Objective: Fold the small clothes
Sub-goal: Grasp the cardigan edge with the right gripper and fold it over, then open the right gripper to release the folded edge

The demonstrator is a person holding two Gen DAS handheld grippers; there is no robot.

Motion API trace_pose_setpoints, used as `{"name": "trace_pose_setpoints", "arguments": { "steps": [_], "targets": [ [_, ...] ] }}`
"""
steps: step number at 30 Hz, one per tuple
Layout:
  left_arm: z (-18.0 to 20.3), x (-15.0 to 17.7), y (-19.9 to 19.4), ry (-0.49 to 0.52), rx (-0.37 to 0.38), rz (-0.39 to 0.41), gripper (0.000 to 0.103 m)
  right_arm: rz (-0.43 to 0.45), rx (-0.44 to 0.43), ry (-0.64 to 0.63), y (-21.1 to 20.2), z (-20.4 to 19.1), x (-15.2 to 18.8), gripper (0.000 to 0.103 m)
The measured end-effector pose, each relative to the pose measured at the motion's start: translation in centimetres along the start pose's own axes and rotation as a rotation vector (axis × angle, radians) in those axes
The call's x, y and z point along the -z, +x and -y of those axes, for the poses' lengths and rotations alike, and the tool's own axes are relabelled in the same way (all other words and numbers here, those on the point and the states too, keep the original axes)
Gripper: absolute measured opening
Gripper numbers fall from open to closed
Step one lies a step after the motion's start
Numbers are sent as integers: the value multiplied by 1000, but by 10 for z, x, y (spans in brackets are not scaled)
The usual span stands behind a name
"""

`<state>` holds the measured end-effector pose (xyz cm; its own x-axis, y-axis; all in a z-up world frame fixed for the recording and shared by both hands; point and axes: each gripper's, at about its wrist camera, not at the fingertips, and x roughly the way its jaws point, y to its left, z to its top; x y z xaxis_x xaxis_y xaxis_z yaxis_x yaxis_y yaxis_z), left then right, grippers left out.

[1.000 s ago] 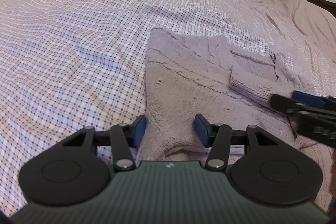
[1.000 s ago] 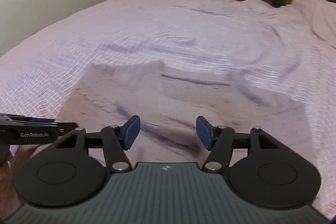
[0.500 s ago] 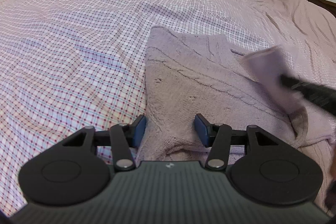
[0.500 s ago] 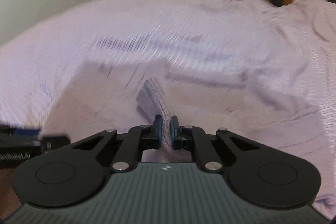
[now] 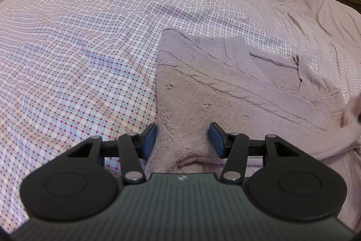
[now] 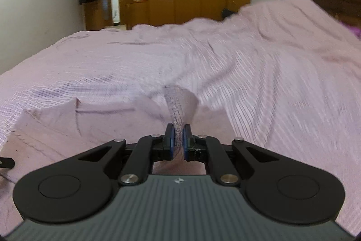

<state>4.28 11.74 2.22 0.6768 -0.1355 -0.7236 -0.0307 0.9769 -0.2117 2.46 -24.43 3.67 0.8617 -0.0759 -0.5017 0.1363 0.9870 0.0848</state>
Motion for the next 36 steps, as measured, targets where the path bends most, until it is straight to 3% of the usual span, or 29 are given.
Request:
{"name": "trace_pose_setpoints", "arguments": {
  "steps": [3, 5, 8, 10, 16, 21, 25, 27, 33, 36],
  "targets": [
    [-1, -1, 1, 1, 1, -1, 53, -72, 24, 68, 5, 21, 22, 9],
    [-1, -1, 1, 1, 2, -2, 53, -98, 31, 118, 3, 32, 36, 17],
    [-1, -1, 1, 1, 1, -1, 54, -71, 49, 167, -6, 40, 43, 38],
    [-1, -1, 1, 3, 0, -1, 54, -39, 92, 181, -17, 38, 41, 45],
    [-3, -1, 2, 5, -1, 1, 54, 36, 33, 134, -22, 22, 24, 46],
    [-3, -1, 2, 12, -1, 1, 54, -3, -21, 78, 4, 3, 15, 46],
    [-4, -2, 3, 11, 5, -2, 54, -99, 62, 41, 28, 5, 27, 46],
    [-4, -1, 3, 10, 8, -2, 54, -100, 43, 72, 32, 15, 34, 46],
    [0, 3, -7, 30, -1, 4, 55, -96, -4, 103, 5, 27, 28, 48],
    [-1, 7, -21, -8, 0, -2, 57, -80, -35, 75, -18, 29, 27, 51]
  ]
}}
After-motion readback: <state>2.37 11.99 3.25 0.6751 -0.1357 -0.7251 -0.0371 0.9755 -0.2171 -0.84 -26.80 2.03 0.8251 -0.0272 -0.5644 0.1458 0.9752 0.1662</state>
